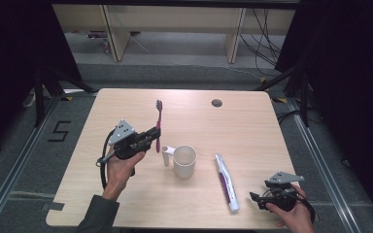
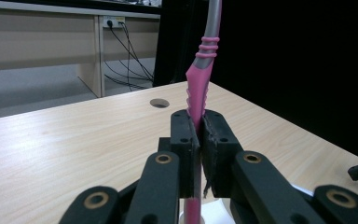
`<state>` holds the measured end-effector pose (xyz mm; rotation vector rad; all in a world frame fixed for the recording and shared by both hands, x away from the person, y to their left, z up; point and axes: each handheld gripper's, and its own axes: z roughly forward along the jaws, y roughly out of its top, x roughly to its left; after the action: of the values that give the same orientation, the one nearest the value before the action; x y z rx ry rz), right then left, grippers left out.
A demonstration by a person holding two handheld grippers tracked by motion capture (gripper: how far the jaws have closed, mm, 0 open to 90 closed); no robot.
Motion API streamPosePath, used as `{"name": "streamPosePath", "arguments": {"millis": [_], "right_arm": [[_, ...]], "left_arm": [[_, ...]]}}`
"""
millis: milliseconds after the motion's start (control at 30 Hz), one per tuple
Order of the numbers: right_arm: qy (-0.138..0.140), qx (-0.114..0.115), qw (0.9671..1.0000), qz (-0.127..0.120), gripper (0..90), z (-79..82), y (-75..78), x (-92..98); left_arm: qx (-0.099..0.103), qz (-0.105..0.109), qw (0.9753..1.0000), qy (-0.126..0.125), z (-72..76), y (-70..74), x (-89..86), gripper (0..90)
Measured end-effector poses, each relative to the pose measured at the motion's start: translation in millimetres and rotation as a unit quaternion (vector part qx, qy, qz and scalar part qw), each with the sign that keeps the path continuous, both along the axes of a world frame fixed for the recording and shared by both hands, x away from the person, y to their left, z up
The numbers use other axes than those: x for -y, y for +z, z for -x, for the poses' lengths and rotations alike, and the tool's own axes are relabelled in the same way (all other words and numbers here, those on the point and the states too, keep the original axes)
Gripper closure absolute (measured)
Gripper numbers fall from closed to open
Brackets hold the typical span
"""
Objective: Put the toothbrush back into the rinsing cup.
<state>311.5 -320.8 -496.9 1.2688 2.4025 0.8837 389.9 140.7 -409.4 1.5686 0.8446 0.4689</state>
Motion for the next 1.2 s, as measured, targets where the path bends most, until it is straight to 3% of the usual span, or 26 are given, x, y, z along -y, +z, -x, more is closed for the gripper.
{"name": "streamPosePath", "arguments": {"millis": [33,433,567,767,800,933,1100,1200], "right_arm": [[-0.021,0.004,0.9998,-0.004,24.2,2.5,-0.7,-2.5],[-0.015,0.009,0.9998,0.001,24.2,1.6,-1.0,-1.9],[-0.016,-0.004,0.9999,-0.004,24.2,2.0,0.0,-2.9],[-0.016,-0.004,0.9999,-0.002,24.3,2.1,-0.2,-3.1],[-0.009,0.006,0.9999,0.004,24.2,0.8,-0.5,-1.8],[-0.014,-0.005,0.9999,0.003,24.3,1.6,0.2,-2.4],[-0.005,0.009,0.9999,0.004,24.2,0.1,-0.7,-1.5],[-0.010,0.004,0.9999,0.001,24.2,1.1,-0.3,-2.5]], "left_arm": [[0.001,0.000,1.0000,0.000,-0.2,0.3,0.8,83.4],[0.002,0.003,1.0000,0.003,-8.9,-0.2,9.0,83.4],[0.005,0.003,1.0000,0.004,-11.1,-0.3,11.0,83.4],[0.004,0.006,0.9999,0.008,-13.8,-5.2,13.3,83.4],[0.004,0.004,1.0000,0.007,-14.2,-6.2,13.6,83.3],[0.004,0.007,0.9999,0.007,-15.2,-8.6,16.2,83.4],[0.003,0.001,1.0000,0.004,-14.7,-13.6,19.2,83.3],[0.001,-0.002,1.0000,0.006,-14.2,-18.9,18.7,83.3]]}}
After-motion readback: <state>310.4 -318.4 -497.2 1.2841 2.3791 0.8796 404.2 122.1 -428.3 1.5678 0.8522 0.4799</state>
